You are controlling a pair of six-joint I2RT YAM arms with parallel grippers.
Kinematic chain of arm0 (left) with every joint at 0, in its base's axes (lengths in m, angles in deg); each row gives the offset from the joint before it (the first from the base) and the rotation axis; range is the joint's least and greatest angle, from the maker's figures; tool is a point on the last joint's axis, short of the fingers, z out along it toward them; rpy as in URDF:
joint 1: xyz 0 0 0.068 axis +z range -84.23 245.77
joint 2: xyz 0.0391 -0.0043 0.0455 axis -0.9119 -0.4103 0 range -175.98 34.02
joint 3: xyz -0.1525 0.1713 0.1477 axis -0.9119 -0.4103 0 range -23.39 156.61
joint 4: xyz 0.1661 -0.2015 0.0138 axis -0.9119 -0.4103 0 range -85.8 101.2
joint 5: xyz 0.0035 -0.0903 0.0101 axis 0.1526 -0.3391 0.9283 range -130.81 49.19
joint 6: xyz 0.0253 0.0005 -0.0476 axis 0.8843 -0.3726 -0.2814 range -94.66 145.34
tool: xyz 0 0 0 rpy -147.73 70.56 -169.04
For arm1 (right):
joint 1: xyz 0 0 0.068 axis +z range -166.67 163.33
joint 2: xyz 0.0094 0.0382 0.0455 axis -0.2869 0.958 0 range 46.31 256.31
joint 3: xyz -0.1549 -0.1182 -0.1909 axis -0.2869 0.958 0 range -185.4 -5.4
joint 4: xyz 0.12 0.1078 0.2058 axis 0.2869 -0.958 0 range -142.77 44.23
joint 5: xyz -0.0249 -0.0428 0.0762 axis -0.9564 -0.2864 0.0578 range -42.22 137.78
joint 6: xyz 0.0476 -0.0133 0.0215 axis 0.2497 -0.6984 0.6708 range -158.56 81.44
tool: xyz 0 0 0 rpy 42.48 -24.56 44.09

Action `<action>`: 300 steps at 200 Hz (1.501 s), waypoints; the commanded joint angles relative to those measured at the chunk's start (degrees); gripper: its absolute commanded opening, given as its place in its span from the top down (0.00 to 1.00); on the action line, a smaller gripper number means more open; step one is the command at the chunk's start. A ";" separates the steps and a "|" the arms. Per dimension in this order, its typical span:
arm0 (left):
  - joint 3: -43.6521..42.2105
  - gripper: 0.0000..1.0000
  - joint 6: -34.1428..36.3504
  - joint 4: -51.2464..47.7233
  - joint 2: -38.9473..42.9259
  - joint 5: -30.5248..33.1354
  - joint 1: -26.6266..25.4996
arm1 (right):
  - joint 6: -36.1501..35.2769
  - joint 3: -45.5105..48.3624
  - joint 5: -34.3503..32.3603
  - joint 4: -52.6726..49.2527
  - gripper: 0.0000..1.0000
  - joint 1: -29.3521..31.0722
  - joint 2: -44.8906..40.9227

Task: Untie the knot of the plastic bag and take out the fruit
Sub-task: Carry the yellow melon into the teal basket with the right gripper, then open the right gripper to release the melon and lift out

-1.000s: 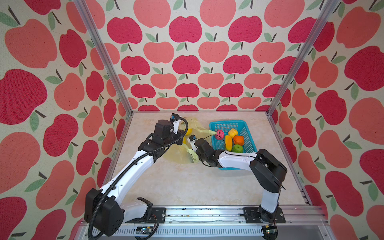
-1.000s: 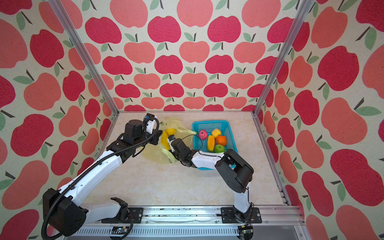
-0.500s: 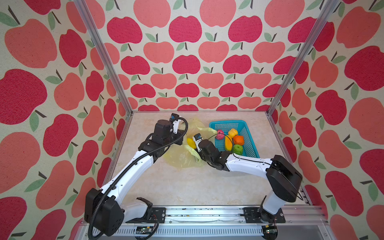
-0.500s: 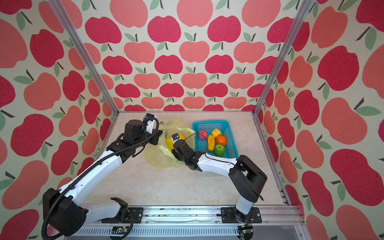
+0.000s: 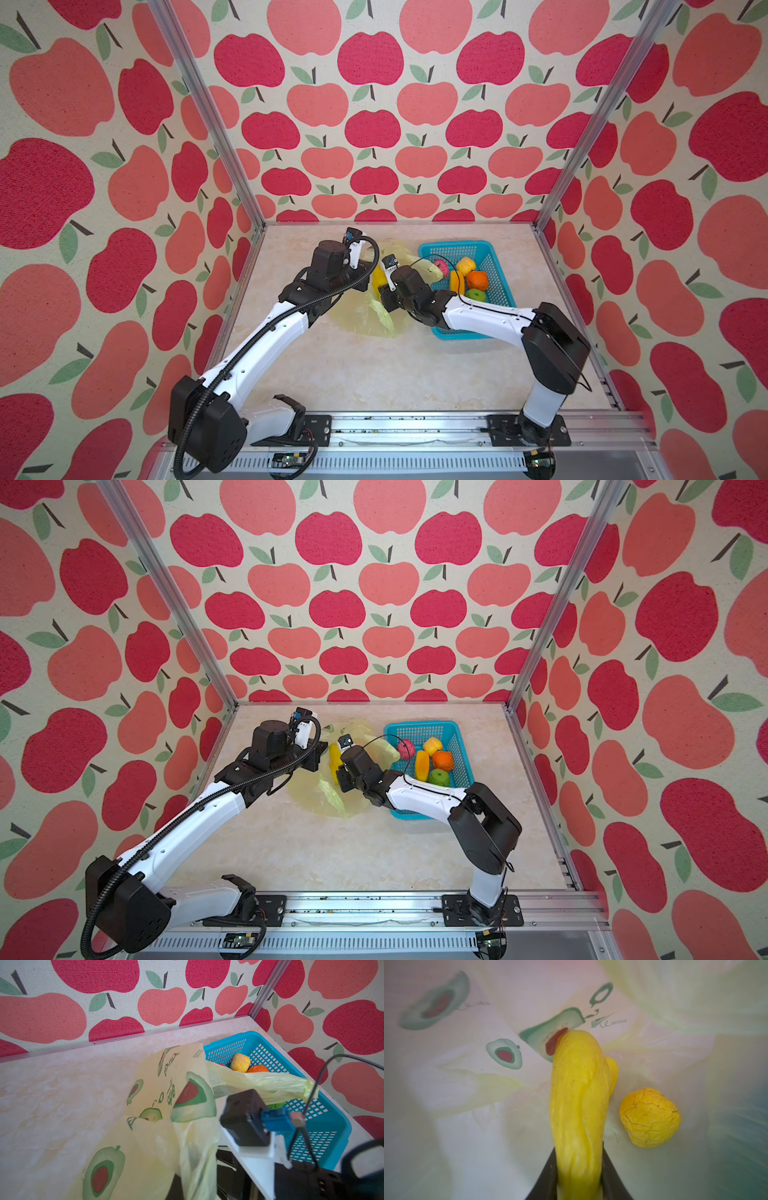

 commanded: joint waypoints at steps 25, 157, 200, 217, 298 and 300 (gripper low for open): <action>-0.20 1.00 1.71 0.45 0.69 2.77 0.14 | -4.83 13.61 -1.69 0.45 0.96 3.08 -20.93; -1.64 1.00 1.27 0.47 1.88 2.33 0.46 | 6.15 36.11 -4.21 -18.61 0.96 -18.06 -59.43; -1.69 1.00 1.27 0.55 2.45 1.50 0.35 | 8.13 33.50 7.65 -9.18 0.97 -22.69 -41.00; -1.97 1.00 1.44 0.77 2.75 1.04 0.35 | 8.45 31.26 8.99 -6.44 0.98 -23.16 -33.24; -3.08 1.00 2.57 2.22 3.69 -0.04 -0.13 | 10.67 19.52 12.17 0.67 0.89 -24.33 -5.58; -3.07 1.00 2.58 2.23 3.73 0.00 -0.11 | 10.74 19.36 12.02 0.67 0.88 -24.28 -5.34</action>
